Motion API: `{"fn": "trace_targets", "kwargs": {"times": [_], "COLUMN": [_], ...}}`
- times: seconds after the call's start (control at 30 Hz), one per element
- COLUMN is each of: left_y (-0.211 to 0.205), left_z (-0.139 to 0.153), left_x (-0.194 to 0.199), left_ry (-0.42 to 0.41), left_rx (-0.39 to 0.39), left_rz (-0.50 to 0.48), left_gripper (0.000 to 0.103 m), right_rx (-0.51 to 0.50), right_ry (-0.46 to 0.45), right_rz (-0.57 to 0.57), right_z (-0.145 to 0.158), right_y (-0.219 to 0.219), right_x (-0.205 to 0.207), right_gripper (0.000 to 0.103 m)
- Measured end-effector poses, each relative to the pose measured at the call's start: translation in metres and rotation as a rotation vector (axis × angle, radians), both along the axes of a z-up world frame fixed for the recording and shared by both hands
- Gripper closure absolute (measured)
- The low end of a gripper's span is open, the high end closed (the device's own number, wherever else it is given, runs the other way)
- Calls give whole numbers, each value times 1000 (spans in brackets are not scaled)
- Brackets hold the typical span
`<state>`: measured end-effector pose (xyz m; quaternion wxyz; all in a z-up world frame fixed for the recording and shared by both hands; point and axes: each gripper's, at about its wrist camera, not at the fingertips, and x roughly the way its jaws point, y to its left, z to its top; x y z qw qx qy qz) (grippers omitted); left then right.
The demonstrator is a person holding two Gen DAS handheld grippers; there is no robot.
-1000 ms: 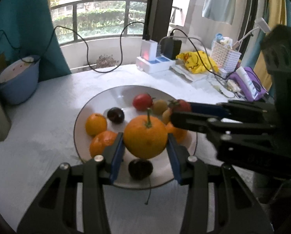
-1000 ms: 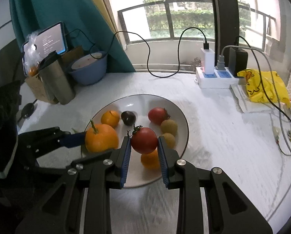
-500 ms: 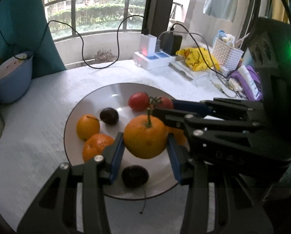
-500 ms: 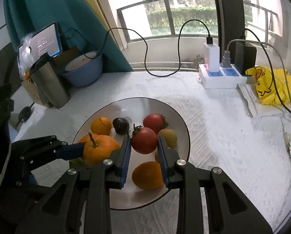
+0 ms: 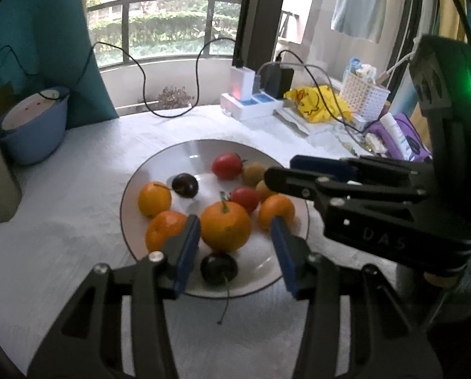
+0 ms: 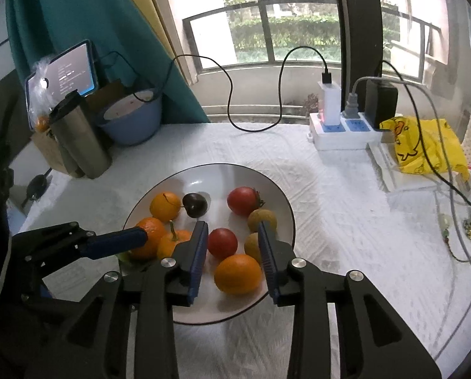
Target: Organize fruits
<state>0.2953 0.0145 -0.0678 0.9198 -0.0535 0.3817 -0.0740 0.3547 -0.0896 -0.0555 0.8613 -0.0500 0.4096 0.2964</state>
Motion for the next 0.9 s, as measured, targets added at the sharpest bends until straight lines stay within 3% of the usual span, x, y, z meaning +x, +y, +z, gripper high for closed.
{"fn": "trace_targets", "kwargs": {"times": [0.13,0.9], "left_y": [4,16], "left_z": [6,33], "left_x": [-14,-129], "left_ry": [-15,-154], "left_rx": [-15,17], "left_rz": [12,111], "left_gripper": [47,44], "right_rx": [-6,-19], "right_ry": [-12,-104], "right_rz": [-1,-24], "right_z": [7,49], "right_y": [0,-15], "right_x": [-13,-122], "right_gripper": [68,68]}}
